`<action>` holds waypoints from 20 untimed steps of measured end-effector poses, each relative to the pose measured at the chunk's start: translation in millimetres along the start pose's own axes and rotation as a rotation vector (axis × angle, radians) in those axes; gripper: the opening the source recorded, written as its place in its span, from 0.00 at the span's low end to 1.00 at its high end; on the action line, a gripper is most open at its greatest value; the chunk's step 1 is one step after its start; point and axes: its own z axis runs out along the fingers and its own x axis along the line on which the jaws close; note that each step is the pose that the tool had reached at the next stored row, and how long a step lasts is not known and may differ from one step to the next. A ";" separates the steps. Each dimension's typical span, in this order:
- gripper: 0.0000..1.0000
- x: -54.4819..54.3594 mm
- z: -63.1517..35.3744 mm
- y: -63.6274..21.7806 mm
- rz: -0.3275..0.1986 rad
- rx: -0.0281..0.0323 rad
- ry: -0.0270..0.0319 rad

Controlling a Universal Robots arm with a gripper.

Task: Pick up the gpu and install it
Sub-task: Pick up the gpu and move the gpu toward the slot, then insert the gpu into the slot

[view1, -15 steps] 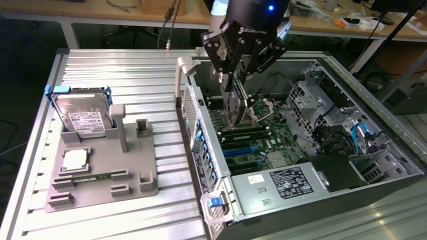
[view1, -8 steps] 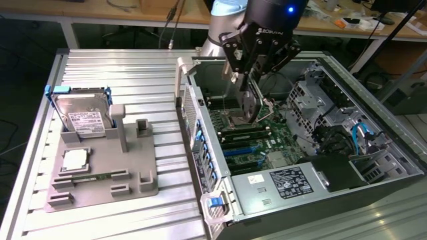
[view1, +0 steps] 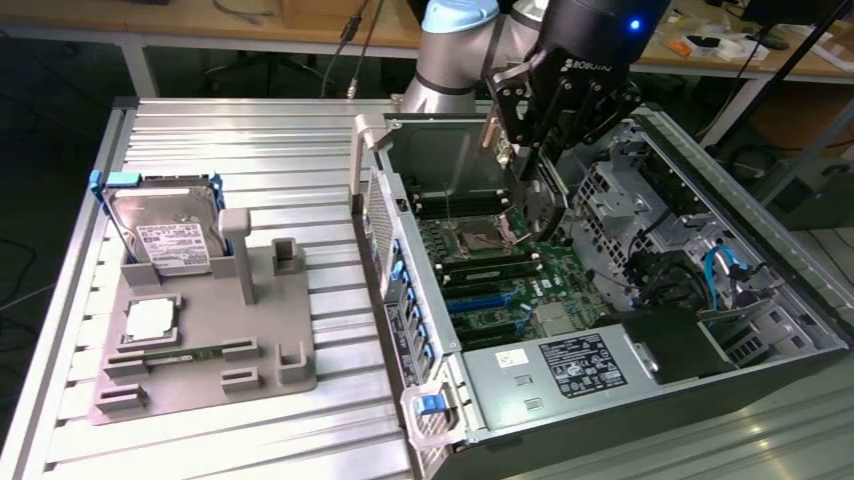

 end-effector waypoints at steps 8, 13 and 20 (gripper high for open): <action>0.27 0.0 0.0 0.0 -0.002 -0.0001 -0.0001; 0.27 0.0 0.1 0.0 -0.003 -0.0001 -0.0001; 0.27 -1.0 2.6 0.1 -0.031 0.0014 -0.0002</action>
